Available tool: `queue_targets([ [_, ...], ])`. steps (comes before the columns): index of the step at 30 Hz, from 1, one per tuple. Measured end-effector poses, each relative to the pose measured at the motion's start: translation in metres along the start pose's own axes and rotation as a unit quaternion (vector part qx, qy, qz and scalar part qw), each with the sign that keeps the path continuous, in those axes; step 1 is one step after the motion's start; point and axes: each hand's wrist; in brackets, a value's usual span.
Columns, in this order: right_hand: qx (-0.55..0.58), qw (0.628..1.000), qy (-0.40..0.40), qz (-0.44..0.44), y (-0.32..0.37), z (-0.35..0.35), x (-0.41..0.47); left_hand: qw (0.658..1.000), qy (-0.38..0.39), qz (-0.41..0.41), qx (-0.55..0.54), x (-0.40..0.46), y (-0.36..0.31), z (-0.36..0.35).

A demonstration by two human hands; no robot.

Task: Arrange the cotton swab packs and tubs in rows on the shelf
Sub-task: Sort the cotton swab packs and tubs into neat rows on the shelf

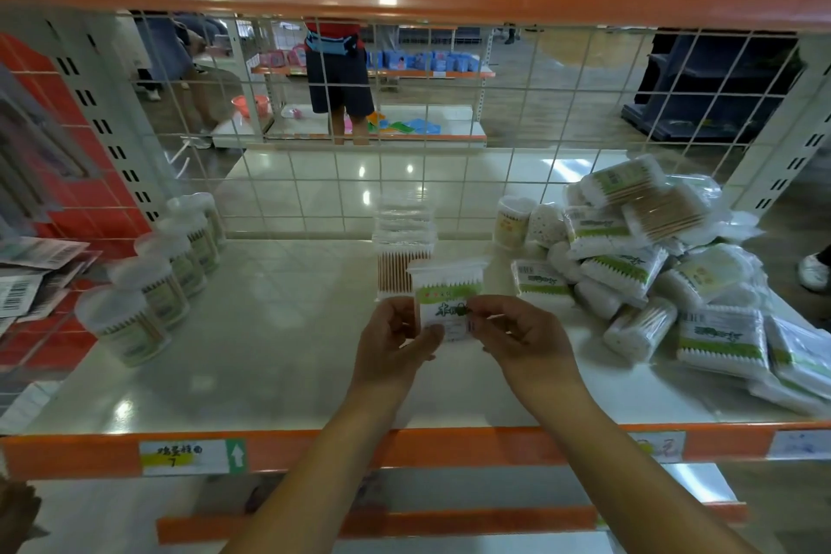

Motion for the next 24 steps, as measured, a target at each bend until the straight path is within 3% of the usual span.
queue_targets([
  [8, -0.049, 0.999, 0.007, 0.009, 0.008, -0.005, -0.006, 0.995, -0.063, -0.031, 0.075, -0.005, 0.0, -0.002],
  [13, -0.041, 0.998, 0.036, 0.017, 0.018, -0.005, -0.005, 0.98, -0.063, -0.099, 0.158, -0.01, 0.0, -0.004],
  [24, -0.026, 0.999, -0.012, -0.014, 0.013, -0.011, -0.004, 0.883, -0.048, -0.311, 0.35, -0.013, 0.01, 0.001],
])
Point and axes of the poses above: each hand's wrist, its own x-axis towards the middle knuckle, its own z-axis out of the back of the hand, y = z × x, and after that the axes turned 3 degrees about -x, right-handed
